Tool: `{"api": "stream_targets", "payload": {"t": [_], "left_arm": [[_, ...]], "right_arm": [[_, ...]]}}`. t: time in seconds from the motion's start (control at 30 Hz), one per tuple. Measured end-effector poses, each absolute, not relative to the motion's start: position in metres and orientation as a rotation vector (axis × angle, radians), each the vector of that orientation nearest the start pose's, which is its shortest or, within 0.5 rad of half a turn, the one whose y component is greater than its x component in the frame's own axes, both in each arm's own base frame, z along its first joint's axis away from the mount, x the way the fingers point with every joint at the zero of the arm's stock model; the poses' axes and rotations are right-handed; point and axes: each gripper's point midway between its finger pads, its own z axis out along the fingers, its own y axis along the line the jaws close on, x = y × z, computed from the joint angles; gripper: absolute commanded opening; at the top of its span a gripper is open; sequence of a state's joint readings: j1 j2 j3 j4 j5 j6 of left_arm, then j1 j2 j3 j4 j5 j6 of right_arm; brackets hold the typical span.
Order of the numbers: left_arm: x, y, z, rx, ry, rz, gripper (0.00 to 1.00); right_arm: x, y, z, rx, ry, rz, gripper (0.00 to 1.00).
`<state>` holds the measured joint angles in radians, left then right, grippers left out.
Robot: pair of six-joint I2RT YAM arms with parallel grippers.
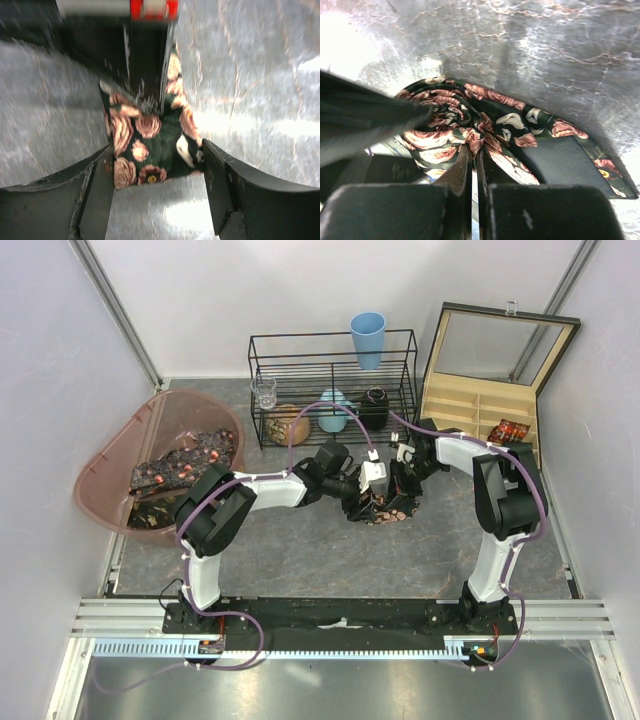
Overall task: Roll the ties
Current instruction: Roll the tie at the center of the board.
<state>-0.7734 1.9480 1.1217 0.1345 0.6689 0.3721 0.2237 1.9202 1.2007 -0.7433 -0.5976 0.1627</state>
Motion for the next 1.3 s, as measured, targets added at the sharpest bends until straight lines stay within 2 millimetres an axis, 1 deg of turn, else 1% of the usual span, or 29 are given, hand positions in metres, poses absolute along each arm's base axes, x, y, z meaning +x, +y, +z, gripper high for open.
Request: {"api": "stream_targets", "payload": {"t": [0.07,0.13,0.17,0.27,0.4,0.43,0.57,0.67,0.77,0.87,0.97,1.07,1.13,1.2,1.23,1.3], "left_arm": [[0.273,-0.406,0.056,1.488,1.639,-0.99,0.8],[0.276,-0.41,0.061,1.454,1.606,-0.997,0.81],[0.277,-0.411,0.062,1.44,1.6,-1.0,0.86],[0.276,-0.409,0.058,1.405,1.589,-1.008,0.88],[0.272,-0.404,0.052,1.365,1.569,-1.016,0.88],[0.272,-0.403,0.051,1.357,1.564,-1.017,0.88],[0.273,-0.404,0.049,1.33,1.551,-1.021,0.77],[0.277,-0.405,0.048,1.319,1.557,-1.008,0.75],[0.279,-0.406,0.05,1.314,1.559,-0.999,0.76],[0.28,-0.405,0.046,1.307,1.584,-0.986,0.82],[0.272,-0.396,0.04,1.303,1.6,-0.98,0.84],[0.26,-0.383,0.028,1.303,1.612,-0.974,0.84],[0.257,-0.381,0.028,1.298,1.589,-0.973,0.82],[0.256,-0.38,0.028,1.296,1.574,-0.974,0.77],[0.256,-0.381,0.03,1.295,1.566,-0.977,0.72],[0.257,-0.383,0.033,1.293,1.545,-0.982,0.67]], "right_arm": [[0.286,0.172,0.025,-0.122,3.017,0.927,0.0],[0.288,0.172,0.024,-0.106,3.024,0.916,0.0],[0.288,0.172,0.024,-0.103,3.027,0.913,0.0],[0.288,0.173,0.023,-0.097,3.041,0.895,0.0],[0.289,0.174,0.022,-0.11,3.061,0.863,0.0],[0.29,0.175,0.022,-0.116,3.063,0.861,0.0],[0.29,0.179,0.02,-0.132,3.068,0.862,0.0],[0.29,0.182,0.019,-0.144,3.068,0.878,0.0],[0.289,0.186,0.018,-0.162,3.07,0.9,0.0],[0.287,0.191,0.017,-0.183,3.074,0.917,0.0],[0.285,0.195,0.017,-0.204,3.076,0.926,0.0],[0.282,0.199,0.017,-0.226,3.076,0.933,0.0],[0.278,0.201,0.016,-0.239,3.08,0.946,0.0],[0.275,0.202,0.015,-0.242,3.084,0.959,0.0],[0.274,0.203,0.015,-0.241,3.086,0.964,0.0],[0.271,0.203,0.014,-0.239,3.092,0.973,0.0]]}}
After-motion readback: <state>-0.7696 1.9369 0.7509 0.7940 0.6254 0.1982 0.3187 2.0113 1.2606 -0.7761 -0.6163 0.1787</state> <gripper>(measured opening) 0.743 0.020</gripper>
